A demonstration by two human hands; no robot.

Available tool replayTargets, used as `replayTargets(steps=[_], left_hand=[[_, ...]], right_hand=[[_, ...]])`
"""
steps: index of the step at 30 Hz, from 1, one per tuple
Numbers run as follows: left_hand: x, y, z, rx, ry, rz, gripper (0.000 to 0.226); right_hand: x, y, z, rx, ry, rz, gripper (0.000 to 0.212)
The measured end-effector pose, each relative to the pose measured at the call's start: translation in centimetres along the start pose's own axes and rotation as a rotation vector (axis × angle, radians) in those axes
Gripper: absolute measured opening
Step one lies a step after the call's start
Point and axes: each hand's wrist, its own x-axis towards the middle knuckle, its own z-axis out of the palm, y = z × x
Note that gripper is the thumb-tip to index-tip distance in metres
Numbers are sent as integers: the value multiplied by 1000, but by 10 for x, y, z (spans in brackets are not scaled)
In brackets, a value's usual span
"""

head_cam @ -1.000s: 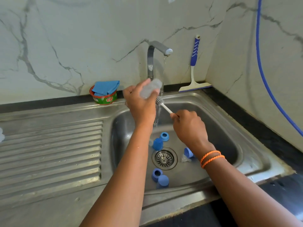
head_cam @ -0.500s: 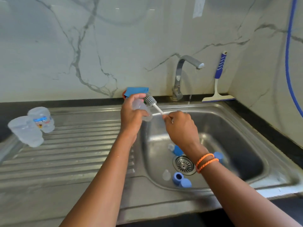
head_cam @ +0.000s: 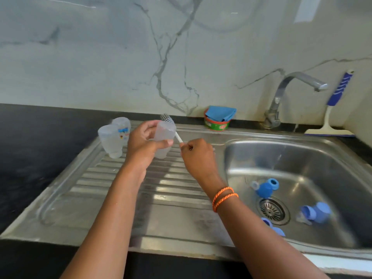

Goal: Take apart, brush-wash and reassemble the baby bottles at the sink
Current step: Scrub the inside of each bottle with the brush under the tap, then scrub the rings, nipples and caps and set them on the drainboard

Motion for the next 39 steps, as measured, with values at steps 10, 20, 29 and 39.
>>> replayTargets(steps=[10,20,29,39], left_hand=[[-24,-10,-119,45,403,69,55],[-31,-31,-123,138,421,-65,63],[-34,-27,-118,232,461,19,83],[-19,21,-40,395,365,369,47]], right_hand=[[-6,-43,59,36,-91,-58,44],[-4,-47,66,37,-99,-51,44],[-5,-40,66,39,-104,-58,39],[-1,-34,30,61,-80,-45,45]])
